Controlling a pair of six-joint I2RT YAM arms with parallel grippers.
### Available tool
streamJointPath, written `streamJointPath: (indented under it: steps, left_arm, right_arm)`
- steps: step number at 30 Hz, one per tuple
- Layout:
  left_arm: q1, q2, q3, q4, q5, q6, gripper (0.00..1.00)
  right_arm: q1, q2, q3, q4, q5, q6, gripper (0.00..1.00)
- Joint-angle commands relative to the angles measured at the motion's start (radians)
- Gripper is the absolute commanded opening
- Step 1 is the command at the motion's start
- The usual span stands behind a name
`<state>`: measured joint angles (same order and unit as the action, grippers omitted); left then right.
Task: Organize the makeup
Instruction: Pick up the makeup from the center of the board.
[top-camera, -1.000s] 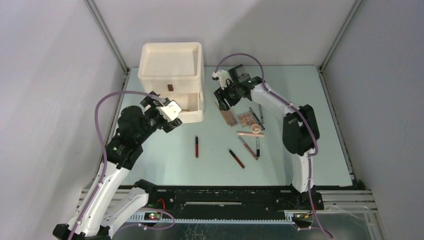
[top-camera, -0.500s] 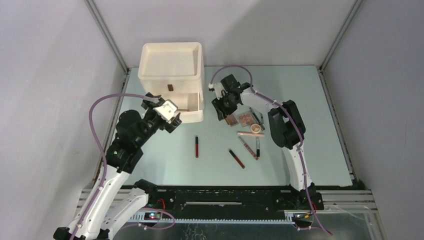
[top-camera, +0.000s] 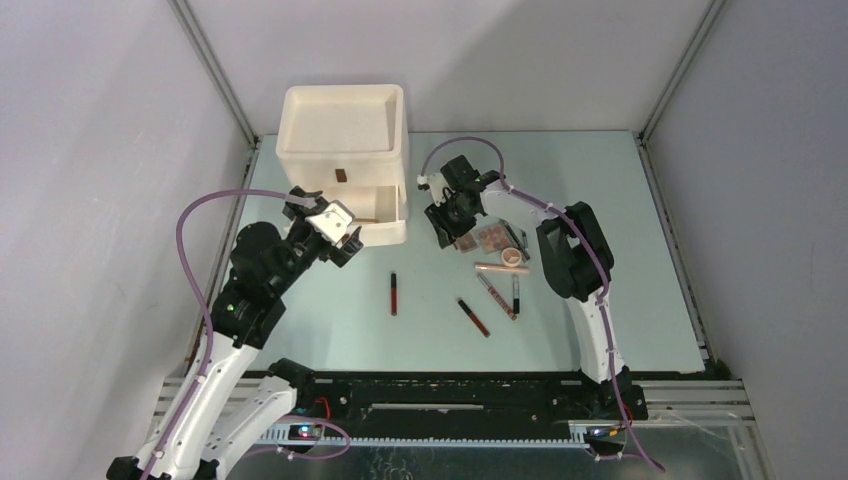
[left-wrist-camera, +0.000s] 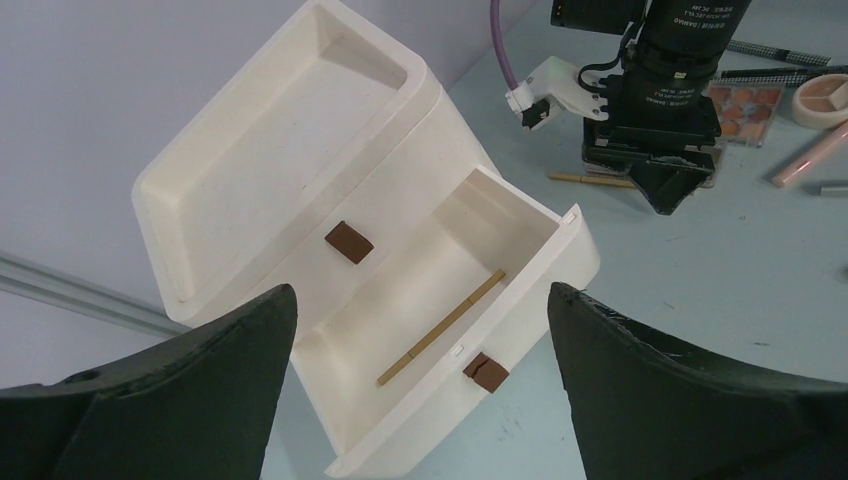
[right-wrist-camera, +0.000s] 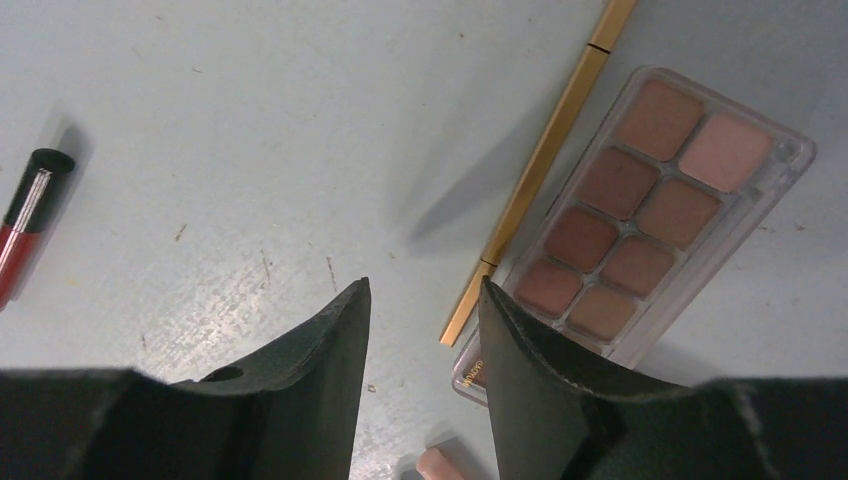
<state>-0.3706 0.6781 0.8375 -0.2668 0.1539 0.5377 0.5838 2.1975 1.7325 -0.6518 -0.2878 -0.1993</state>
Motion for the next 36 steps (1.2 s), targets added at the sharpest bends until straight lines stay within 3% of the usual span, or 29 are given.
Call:
streamJointPath:
  steps: [1, 14, 23, 30, 34, 36]
  left_arm:
    - [0.007, -0.014, -0.014, 0.029, 0.016, -0.018, 1.00]
    - [0.007, -0.012, -0.011, 0.029, 0.007, -0.009, 1.00]
    - [0.007, -0.010, -0.003, 0.029, 0.000, -0.007, 1.00]
    - [0.007, -0.011, -0.008, 0.030, -0.011, -0.001, 1.00]
    - [0.007, 0.002, -0.002, 0.033, -0.014, -0.006, 1.00]
    - [0.007, 0.014, 0.005, 0.034, -0.012, -0.013, 1.00]
  right_arm:
    - [-0.002, -0.036, 0.010, 0.014, 0.060, 0.003, 0.53]
    - [0.000, 0.000, 0.008, 0.011, 0.110, -0.005, 0.52]
    - [0.022, -0.008, -0.071, 0.041, 0.146, -0.008, 0.40]
    - [0.016, -0.042, -0.078, 0.045, 0.121, -0.002, 0.19]
    - [-0.015, -0.150, -0.106, 0.085, 0.096, 0.029, 0.02]
    - [-0.038, -0.223, -0.137, 0.114, 0.059, 0.049, 0.00]
